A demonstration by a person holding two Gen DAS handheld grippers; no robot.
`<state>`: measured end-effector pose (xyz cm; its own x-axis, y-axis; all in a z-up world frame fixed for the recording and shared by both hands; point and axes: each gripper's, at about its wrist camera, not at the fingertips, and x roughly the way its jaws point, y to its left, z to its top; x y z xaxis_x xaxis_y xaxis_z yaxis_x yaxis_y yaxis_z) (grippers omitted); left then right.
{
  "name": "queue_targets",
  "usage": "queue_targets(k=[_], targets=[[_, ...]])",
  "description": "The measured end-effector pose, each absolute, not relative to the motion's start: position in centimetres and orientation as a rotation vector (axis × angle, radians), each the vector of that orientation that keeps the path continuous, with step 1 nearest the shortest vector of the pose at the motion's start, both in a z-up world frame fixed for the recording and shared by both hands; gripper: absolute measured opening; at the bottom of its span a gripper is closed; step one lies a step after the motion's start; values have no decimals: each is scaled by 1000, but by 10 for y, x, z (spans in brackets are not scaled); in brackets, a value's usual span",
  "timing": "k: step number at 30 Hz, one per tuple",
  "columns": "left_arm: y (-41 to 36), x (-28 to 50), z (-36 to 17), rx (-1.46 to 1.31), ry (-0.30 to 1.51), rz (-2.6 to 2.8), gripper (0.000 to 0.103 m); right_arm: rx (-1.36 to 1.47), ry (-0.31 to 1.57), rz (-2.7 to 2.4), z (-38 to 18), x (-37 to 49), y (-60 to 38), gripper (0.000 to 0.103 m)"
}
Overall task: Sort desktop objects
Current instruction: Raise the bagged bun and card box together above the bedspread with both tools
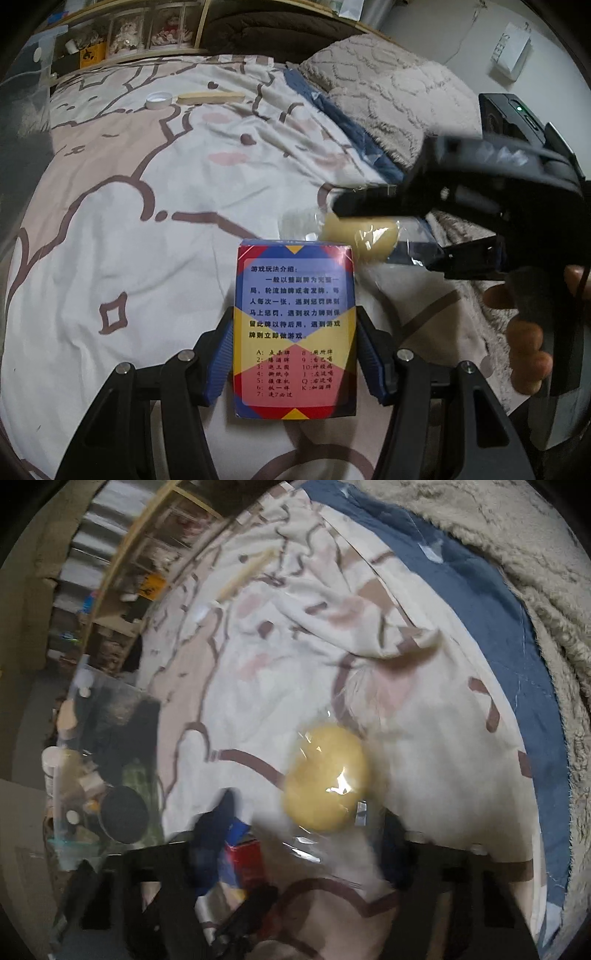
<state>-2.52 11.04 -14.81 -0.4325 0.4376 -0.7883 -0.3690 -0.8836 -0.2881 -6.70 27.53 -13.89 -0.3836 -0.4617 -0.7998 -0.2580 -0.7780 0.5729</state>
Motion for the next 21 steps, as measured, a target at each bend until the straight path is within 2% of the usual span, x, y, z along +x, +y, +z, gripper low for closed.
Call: queue_targets(k=[4, 11, 18, 21], targets=[[103, -27, -149, -1322, -135, 2321, 60, 1696, -941, -2315, -145, -69, 274, 45], [90, -32, -151, -1392, -143, 2367, 60, 1602, -846, -2400, -130, -68, 268, 33], [78, -34, -158, -1539, 30, 2444, 60, 1535, -688, -2449, -106, -62, 254, 28], [72, -36, -168, -1604, 25, 2434, 60, 1591, -651, -2443, -115, -66, 248, 28]])
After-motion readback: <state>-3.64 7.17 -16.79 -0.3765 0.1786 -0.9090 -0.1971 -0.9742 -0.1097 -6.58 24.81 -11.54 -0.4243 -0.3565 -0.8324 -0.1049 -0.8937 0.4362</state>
